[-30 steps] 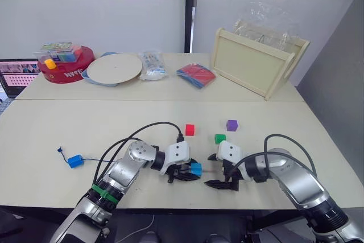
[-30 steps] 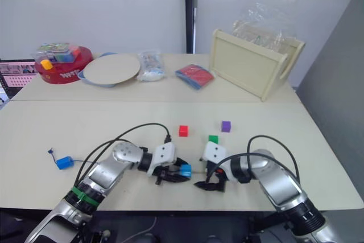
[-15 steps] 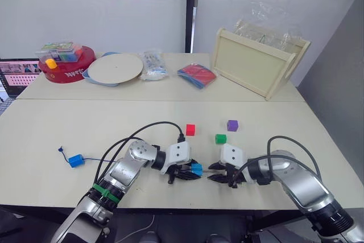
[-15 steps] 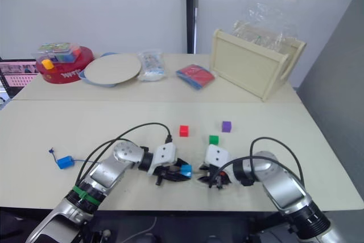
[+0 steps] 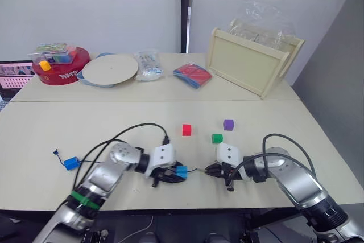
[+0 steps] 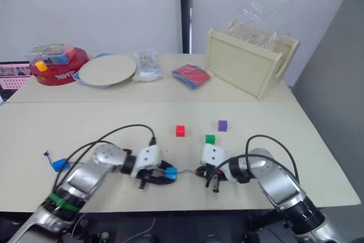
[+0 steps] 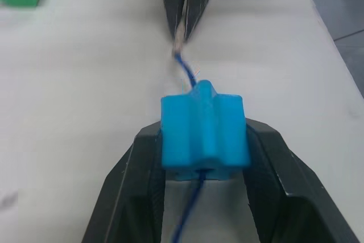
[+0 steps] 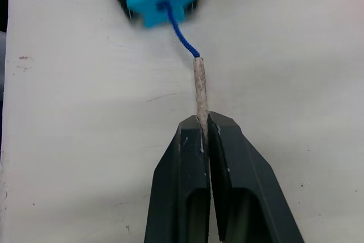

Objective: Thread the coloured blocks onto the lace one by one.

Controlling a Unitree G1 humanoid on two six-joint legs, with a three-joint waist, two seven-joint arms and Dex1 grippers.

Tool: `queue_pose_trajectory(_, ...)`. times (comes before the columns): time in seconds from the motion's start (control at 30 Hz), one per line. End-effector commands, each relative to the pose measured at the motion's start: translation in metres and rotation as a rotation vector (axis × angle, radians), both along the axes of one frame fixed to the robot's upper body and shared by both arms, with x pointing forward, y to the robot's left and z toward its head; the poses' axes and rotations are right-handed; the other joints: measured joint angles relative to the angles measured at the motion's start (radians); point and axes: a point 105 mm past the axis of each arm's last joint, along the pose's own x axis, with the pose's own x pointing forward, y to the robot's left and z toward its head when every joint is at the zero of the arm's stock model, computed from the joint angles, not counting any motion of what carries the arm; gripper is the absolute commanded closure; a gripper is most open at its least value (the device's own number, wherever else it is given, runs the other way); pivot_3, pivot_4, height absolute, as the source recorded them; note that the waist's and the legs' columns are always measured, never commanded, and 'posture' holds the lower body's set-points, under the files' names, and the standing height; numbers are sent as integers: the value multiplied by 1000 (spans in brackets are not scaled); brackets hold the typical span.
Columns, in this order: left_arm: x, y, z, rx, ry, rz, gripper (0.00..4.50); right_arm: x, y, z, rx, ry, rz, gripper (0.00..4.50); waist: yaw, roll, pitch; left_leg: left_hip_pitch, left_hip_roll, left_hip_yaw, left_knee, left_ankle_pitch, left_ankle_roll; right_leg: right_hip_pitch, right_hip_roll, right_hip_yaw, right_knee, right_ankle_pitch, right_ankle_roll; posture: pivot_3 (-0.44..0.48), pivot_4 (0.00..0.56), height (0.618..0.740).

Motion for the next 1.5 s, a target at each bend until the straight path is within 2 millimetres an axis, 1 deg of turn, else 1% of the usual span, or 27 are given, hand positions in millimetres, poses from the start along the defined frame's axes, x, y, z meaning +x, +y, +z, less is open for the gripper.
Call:
queue_pose_trajectory(0.03, 7, 102, -7, 193, 5, 257, 3129, -3, 5, 10, 9, -32, 45, 4500, -4, 0, 0, 1, 0, 0, -1, 0, 0, 0, 0, 0, 0, 0, 0, 0, 150, 740)
queue_pose_trajectory(0.07, 5, 134, -6, 256, 7, 329, 3129, -3, 5, 10, 7, -30, 50, 4500, -11, 0, 0, 1, 1, 0, -1, 0, 0, 0, 1, 0, 0, 0, 0, 0, 150, 740)
queue_pose_trajectory(0.1, 1, 160, -3, 300, 15, 393, 3129, -4, 5, 10, 5, -29, 54, 4500, -18, 0, 0, 2, 2, 0, -2, 0, 0, 0, 1, 0, 0, 0, 0, 0, 150, 740)
queue_pose_trajectory(0.13, -2, 178, 1, 324, 21, 439, 3129, -4, 5, 10, 3, -29, 56, 4500, -26, 0, 0, 3, 3, 0, -3, 0, 0, 0, 2, 0, 0, 0, 0, 0, 150, 740)
queue_pose_trajectory(0.2, -5, 198, 6, 354, 17, 492, 3129, -4, 5, 9, 2, -29, 59, 4500, -33, 3, 1, 7, 3, 1, -6, -1, 2, 0, 3, 1, 2, 0, -1, 0, 150, 740)
queue_pose_trajectory(0.3, -12, 223, 10, 418, 12, 538, 3129, -4, 5, 9, -2, -27, 65, 4500, -19, 5, 2, 6, 2, 2, -5, -2, 3, 0, 2, 1, 2, -1, -2, 0, 150, 740)
queue_pose_trajectory(0.37, -13, 229, 14, 419, -3, 552, 3129, -3, 5, 9, -3, -26, 68, 4500, -10, 5, 2, 2, 2, 2, -4, -2, 3, -2, 2, 0, 1, -1, -2, 0, 150, 740)
queue_pose_trajectory(0.4, -11, 225, 17, 391, -16, 550, 3129, -3, 6, 9, -5, -25, 71, 4500, -9, 5, 2, 1, 2, 2, -3, -2, 3, -2, 1, 0, 1, -1, -2, 0, 150, 740)
queue_pose_trajectory(0.47, -2, 210, 28, 288, -46, 546, 3129, -2, 6, 9, -6, -25, 74, 4500, -4, 5, 2, 1, 2, 2, -3, -2, 3, -3, 1, 0, 2, -1, -2, 0, 150, 740)
queue_pose_trajectory(0.53, 6, 195, 40, 198, -71, 546, 2118, -1, 7, 8, -8, -25, 77, 4500, 2, 5, 2, 1, 2, 2, -3, -2, 3, -3, 1, 0, 2, -1, -2, 0, 150, 740)
queue_pose_trajectory(0.6, 10, 184, 48, 163, -96, 529, 1578, 0, 8, 9, -8, -26, 79, 4500, 5, 3, 3, 0, 2, 2, -3, -2, 3, -3, 1, 0, 2, -1, -2, 0, 150, 740)
queue_pose_trajectory(0.67, 11, 176, 53, 165, -104, 508, 808, 0, 9, 10, -8, -25, 82, 4500, 6, -1, 4, -2, 2, 2, -2, -2, 3, -4, 1, 0, 2, -1, -2, 0, 150, 740)
queue_pose_trajectory(0.7, 11, 171, 56, 149, -101, 496, 546, 0, 9, 11, -7, -25, 84, 4500, 6, -1, 4, -2, 2, 1, -2, -2, 3, -5, 1, 0, 2, -1, -2, 0, 150, 740)
queue_pose_trajectory(0.83, 16, 138, 74, 75, -114, 417, 546, 0, 12, 12, -5, -25, 88, 4500, 7, -1, 4, -2, 2, 1, -2, -2, 3, -5, 1, 0, 2, -1, -2, 0, 150, 740)
queue_pose_trajectory(0.87, 16, 124, 77, 42, -112, 382, 546, 1, 13, 12, -4, -26, 89, 4500, 7, -1, 4, -2, 2, 1, -2, -2, 3, -5, 1, 0, 2, -1, -2, 0, 150, 740)
queue_pose_trajectory(0.9, 15, 105, 79, -1, -108, 336, 546, 0, 14, 12, -3, -27, 90, 4500, 8, -1, 4, -2, 2, 1, -2, -2, 3, -4, 1, 0, 2, -1, -2, 0, 150, 740)
queue_pose_trajectory(0.97, 6, 62, 76, -82, -76, 218, 546, 0, 17, 12, -1, -29, 93, 4500, 10, -1, 4, -3, 1, 2, -2, -2, 3, -4, 0, 0, 2, -1, -2, 0, 150, 740)
queue_pose_trajectory(1.0, 1, 44, 72, -111, -57, 168, 546, 0, 18, 13, -1, -30, 94, 4500, 12, -1, 4, -3, 1, 1, -1, -2, 3, -4, 0, 0, 1, -1, -2, 0, 150, 740)
queue_pose_trajectory(1.03, -4, 28, 67, -133, -38, 125, 546, 0, 19, 13, -1, -31, 96, 4500, 12, -1, 4, -3, 1, 1, -1, -2, 3, -4, 0, 0, 1, -1, -2, 0, 150, 740)
queue_pose_trajectory(1.1, -8, -1, 55, -164, -28, 70, 546, 0, 19, 12, -8, -36, 98, 4500, 12, -1, 4, -5, 1, 1, 1, -2, 3, -4, 0, 0, 1, -1, -2, 0, 150, 740)
queue_pose_trajectory(1.17, -7, -22, 47, -197, -31, 42, 546, 0, 20, 12, -12, -37, 100, 4500, 8, -1, 4, -5, 1, 1, 2, -2, 3, -4, 1, -1, 2, -1, -2, 0, 150, 740)
queue_pose_trajectory(1.33, 1, -48, 24, -196, -43, 13, 546, -2, 21, 12, -13, -37, 101, 4500, 8, -1, 4, -4, 1, 1, 3, -2, 3, -4, 1, 0, 3, -1, -2, 0, 150, 740)
queue_pose_trajectory(1.43, 5, -54, 16, -188, -34, 0, 546, -3, 21, 13, -12, -38, 100, 4500, 9, -1, 4, -5, 1, 1, 4, -2, 3, -4, 1, 0, 3, -1, -2, 0, 150, 740)
queue_pose_trajectory(1.5, 6, -57, 13, -192, -28, -8, 546, -3, 21, 13, -12, -38, 99, 4500, 9, -1, 4, -5, 1, 1, 4, -2, 3, -4, 1, 0, 3, -1, -2, 0, 150, 740)
